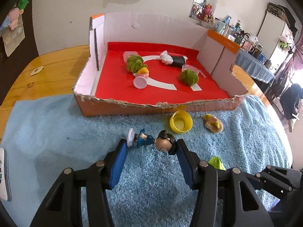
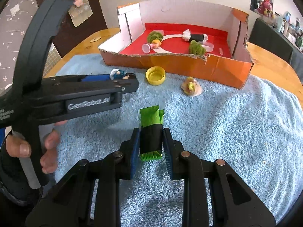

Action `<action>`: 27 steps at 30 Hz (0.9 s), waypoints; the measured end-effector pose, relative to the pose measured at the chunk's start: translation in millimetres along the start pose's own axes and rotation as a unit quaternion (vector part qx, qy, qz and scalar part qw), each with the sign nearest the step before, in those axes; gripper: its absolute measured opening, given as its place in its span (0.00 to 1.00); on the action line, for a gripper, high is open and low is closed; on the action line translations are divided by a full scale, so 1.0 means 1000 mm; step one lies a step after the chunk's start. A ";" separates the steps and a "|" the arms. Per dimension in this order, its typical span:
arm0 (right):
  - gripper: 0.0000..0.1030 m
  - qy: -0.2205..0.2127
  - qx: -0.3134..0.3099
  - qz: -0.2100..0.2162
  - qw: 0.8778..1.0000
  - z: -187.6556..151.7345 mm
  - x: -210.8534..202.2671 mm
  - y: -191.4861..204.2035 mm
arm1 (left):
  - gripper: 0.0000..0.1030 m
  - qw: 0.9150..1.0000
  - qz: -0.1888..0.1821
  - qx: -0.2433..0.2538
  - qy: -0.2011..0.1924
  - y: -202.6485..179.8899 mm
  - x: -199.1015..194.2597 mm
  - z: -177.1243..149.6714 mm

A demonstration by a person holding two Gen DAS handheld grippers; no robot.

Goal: Organize objects
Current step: 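Lift and carry the packet and the black-haired doll over the red-floored box with both tools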

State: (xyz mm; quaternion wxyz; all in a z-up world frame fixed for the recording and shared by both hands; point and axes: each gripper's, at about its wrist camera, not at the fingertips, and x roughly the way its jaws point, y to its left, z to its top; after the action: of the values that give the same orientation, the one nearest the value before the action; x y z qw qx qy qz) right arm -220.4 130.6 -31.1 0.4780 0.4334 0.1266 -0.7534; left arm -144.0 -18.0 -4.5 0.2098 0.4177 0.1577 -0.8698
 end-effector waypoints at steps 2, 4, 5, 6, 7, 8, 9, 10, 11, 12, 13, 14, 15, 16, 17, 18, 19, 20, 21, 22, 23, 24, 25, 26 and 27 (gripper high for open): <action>0.22 -0.003 0.001 0.000 1.000 0.002 -0.001 0.000 | 0.53 1.000 -0.001 0.001 -0.003 0.000 -0.004 -0.001; 0.22 -0.006 0.003 0.000 1.000 0.004 -0.003 0.000 | 0.53 1.000 -0.002 0.002 -0.007 -0.001 -0.008 -0.001; 0.22 -0.008 0.004 0.000 1.000 0.004 -0.003 -0.001 | 0.53 1.000 -0.003 0.002 -0.008 -0.001 -0.011 -0.002; 0.22 -0.010 0.005 0.000 1.000 0.006 -0.004 -0.001 | 0.53 1.000 -0.004 0.002 -0.011 -0.001 -0.013 -0.002; 0.22 -0.012 0.005 -0.001 1.000 0.007 -0.005 -0.001 | 0.53 1.000 -0.005 0.002 -0.012 -0.001 -0.015 -0.002; 0.22 -0.015 0.007 -0.001 1.000 0.008 -0.007 -0.002 | 0.53 1.000 -0.006 0.001 -0.013 0.000 -0.017 -0.003; 0.22 -0.017 0.008 -0.001 1.000 0.009 -0.008 -0.002 | 0.53 1.000 -0.007 0.001 -0.016 0.000 -0.019 -0.002; 0.22 -0.019 0.009 -0.001 1.000 0.010 -0.009 -0.003 | 0.53 1.000 -0.007 0.001 -0.017 -0.001 -0.021 -0.002; 0.22 -0.021 0.009 -0.001 1.000 0.012 -0.010 -0.003 | 0.53 1.000 -0.008 0.000 -0.019 0.000 -0.022 -0.002; 0.22 -0.023 0.010 -0.002 1.000 0.013 -0.011 -0.004 | 0.53 1.000 -0.010 0.000 -0.021 0.000 -0.024 -0.001; 0.22 -0.026 0.010 -0.002 1.000 0.014 -0.013 -0.004 | 0.53 1.000 -0.010 0.000 -0.022 0.000 -0.025 -0.001; 0.22 -0.027 0.011 -0.002 1.000 0.015 -0.014 -0.005 | 0.53 1.000 -0.011 0.000 -0.024 -0.001 -0.027 0.000; 0.22 -0.029 0.011 -0.001 1.000 0.017 -0.015 -0.005 | 0.53 1.000 -0.012 -0.001 -0.025 0.000 -0.028 0.000; 0.22 -0.031 0.012 0.001 0.999 0.018 -0.015 -0.006 | 0.53 1.000 -0.012 -0.001 -0.027 0.000 -0.028 0.002; 0.22 -0.033 0.014 0.004 0.999 0.019 -0.017 -0.007 | 0.53 0.999 -0.013 -0.002 -0.029 0.000 -0.030 0.003; 0.22 -0.035 0.016 0.006 0.999 0.021 -0.017 -0.007 | 0.53 0.999 -0.014 -0.002 -0.031 0.000 -0.032 0.004; 0.22 -0.037 0.016 0.007 0.999 0.023 -0.018 -0.007 | 0.53 0.999 -0.015 -0.002 -0.033 0.000 -0.033 0.005; 0.22 -0.038 0.016 0.008 0.999 0.024 -0.019 -0.008 | 0.53 0.999 -0.015 -0.002 -0.034 -0.001 -0.034 0.006; 0.22 -0.040 0.016 0.008 0.999 0.026 -0.019 -0.008 | 0.53 0.999 -0.016 -0.002 -0.036 -0.001 -0.035 0.007; 0.22 -0.042 0.016 0.008 0.999 0.028 -0.020 -0.008 | 0.53 0.999 -0.016 -0.002 -0.037 -0.001 -0.036 0.008; 0.22 -0.043 0.017 0.009 0.999 0.030 -0.020 -0.008 | 0.53 0.999 -0.017 -0.001 -0.039 -0.001 -0.037 0.009; 0.22 -0.045 0.017 0.011 0.999 0.032 -0.021 -0.008 | 0.53 0.999 -0.017 -0.001 -0.040 -0.001 -0.038 0.011; 0.22 -0.046 0.017 0.012 0.999 0.033 -0.021 -0.008 | 0.53 0.999 -0.017 -0.002 -0.041 -0.001 -0.038 0.012; 0.22 -0.047 0.016 0.012 0.999 0.035 -0.022 -0.008 | 0.53 0.999 -0.017 -0.002 -0.041 -0.001 -0.039 0.013; 0.22 -0.048 0.016 0.012 0.999 0.036 -0.022 -0.008 | 0.53 0.999 -0.017 -0.002 -0.042 0.000 -0.039 0.015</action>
State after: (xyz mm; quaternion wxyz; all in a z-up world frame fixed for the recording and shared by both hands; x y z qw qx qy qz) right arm -242.3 126.3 6.1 0.4859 0.4056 0.0862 -0.7694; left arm -131.9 -15.2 35.4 0.2020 0.3777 0.1574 -0.8898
